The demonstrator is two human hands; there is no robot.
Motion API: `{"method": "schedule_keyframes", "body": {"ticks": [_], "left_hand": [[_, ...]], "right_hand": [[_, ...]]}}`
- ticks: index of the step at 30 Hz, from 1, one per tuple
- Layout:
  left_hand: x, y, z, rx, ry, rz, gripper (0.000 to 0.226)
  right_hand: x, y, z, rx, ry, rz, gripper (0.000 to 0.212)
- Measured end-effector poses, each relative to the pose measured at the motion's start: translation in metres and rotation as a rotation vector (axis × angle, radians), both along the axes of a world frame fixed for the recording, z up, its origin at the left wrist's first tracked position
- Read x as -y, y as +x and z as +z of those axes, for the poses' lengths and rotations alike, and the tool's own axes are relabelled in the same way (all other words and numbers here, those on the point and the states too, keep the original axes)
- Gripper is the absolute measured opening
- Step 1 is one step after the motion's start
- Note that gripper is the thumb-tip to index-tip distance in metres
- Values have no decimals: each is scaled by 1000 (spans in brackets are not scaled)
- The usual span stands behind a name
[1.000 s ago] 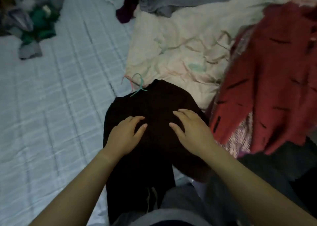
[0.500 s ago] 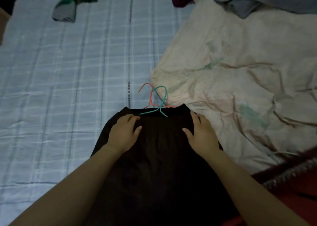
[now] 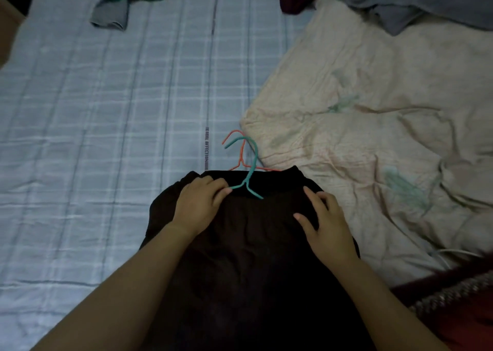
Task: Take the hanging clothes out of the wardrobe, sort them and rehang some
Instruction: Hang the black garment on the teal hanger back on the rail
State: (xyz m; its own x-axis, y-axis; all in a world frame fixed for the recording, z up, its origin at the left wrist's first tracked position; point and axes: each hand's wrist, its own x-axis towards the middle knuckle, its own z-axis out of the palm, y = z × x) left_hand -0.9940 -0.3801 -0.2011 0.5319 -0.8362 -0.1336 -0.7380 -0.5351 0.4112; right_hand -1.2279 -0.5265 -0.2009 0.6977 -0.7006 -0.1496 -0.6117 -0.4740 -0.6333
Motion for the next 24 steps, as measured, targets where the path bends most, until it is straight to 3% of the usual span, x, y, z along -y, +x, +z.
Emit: {"method": "schedule_keyframes", "body": {"ticks": [5, 10, 17, 24], "left_hand": [[-64, -23, 65, -17, -158, 85, 35], [-153, -43, 127, -6, -263, 205, 34], [-325, -76, 187, 10, -408, 441, 31], [-554, -116, 219, 35, -514, 844, 8]], "right_hand": [[-41, -15, 47, 61, 34, 108, 55], [-108, -14, 108, 138, -87, 209, 46], [-244, 1, 179, 252, -165, 365, 42], [-434, 50, 226, 387, -240, 725, 38]]}}
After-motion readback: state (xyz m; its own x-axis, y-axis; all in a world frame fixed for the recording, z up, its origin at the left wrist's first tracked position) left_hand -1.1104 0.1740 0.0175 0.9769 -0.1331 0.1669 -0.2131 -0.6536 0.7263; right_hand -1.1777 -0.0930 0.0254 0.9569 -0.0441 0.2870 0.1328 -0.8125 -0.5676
